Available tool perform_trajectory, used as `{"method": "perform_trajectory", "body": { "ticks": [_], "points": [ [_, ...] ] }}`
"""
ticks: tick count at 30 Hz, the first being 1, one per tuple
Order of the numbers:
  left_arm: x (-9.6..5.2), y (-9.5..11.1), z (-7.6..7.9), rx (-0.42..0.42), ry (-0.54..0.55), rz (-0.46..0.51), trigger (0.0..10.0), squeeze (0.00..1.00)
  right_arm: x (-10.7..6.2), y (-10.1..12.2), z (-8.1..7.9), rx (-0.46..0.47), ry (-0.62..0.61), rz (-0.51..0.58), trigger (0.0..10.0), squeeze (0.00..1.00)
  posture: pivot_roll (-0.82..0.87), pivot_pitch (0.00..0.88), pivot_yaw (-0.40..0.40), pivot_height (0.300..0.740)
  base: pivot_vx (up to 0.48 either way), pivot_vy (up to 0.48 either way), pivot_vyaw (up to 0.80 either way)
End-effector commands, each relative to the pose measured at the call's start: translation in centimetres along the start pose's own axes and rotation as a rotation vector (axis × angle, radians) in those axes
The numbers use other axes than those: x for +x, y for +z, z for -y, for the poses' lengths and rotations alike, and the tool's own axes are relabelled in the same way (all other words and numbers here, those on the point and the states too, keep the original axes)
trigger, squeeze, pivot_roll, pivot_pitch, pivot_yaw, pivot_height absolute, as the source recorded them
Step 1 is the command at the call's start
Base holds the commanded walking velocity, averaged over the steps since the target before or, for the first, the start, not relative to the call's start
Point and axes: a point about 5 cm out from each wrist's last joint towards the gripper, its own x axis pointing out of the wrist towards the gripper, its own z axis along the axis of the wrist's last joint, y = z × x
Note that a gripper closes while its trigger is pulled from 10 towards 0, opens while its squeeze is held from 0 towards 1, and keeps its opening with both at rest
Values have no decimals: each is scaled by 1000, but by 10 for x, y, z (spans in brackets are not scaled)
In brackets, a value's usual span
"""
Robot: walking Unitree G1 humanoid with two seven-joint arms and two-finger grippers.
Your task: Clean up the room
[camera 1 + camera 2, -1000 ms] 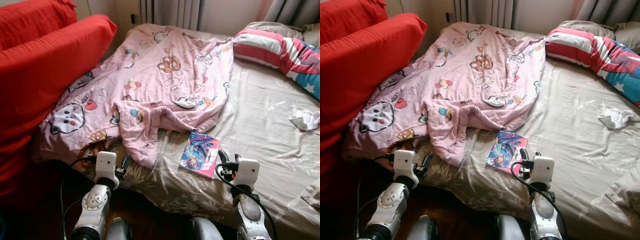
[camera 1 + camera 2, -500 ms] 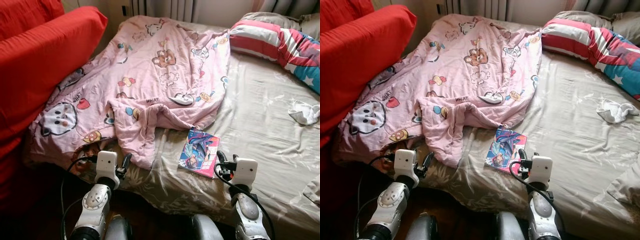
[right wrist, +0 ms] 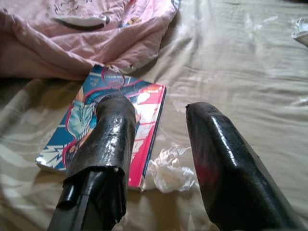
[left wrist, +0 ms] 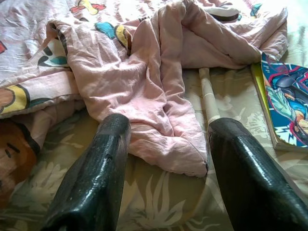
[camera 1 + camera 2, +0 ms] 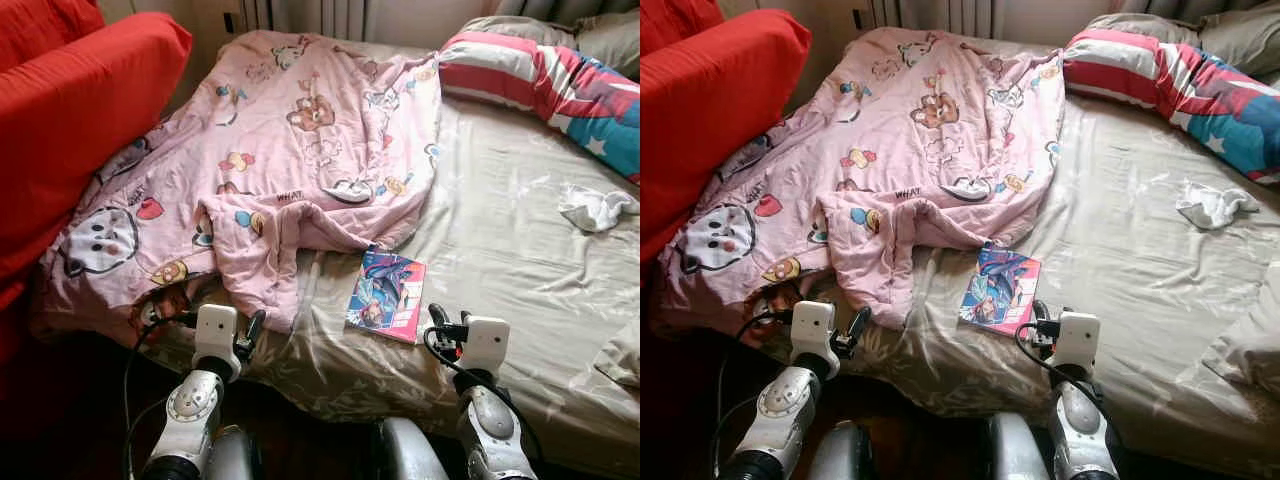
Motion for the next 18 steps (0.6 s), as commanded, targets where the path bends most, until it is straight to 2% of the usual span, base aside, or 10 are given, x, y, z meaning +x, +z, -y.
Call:
{"method": "perform_trajectory", "body": {
  "ticks": [1, 5, 10, 13, 18],
  "points": [
    [-2, -2, 2, -1, -12, -15, 10000, 0, -2, -8, -1, -2, 2, -47, 10000, 0, -102, 165, 7, 613, 0, 0, 0],
    [-2, -2, 2, -2, -13, -15, 10000, 0, -2, -11, 1, 7, -6, -73, 10000, 0, -102, 166, 6, 613, 0, 0, 0],
    [-2, -3, 2, -2, -17, -19, 10000, 0, -2, -13, 1, 24, -9, -87, 10000, 0, -102, 169, 8, 613, 0, 0, -574],
    [-1, -3, 3, -1, -19, -19, 10000, 0, -2, -13, 1, 13, -9, -81, 10000, 0, -100, 170, 8, 613, 0, 0, 0],
    [-1, -2, 3, 1, -22, -19, 10000, 0, -1, -13, 1, 14, -10, -84, 10000, 0, -100, 172, 9, 613, 254, 0, 0]
  ]
}}
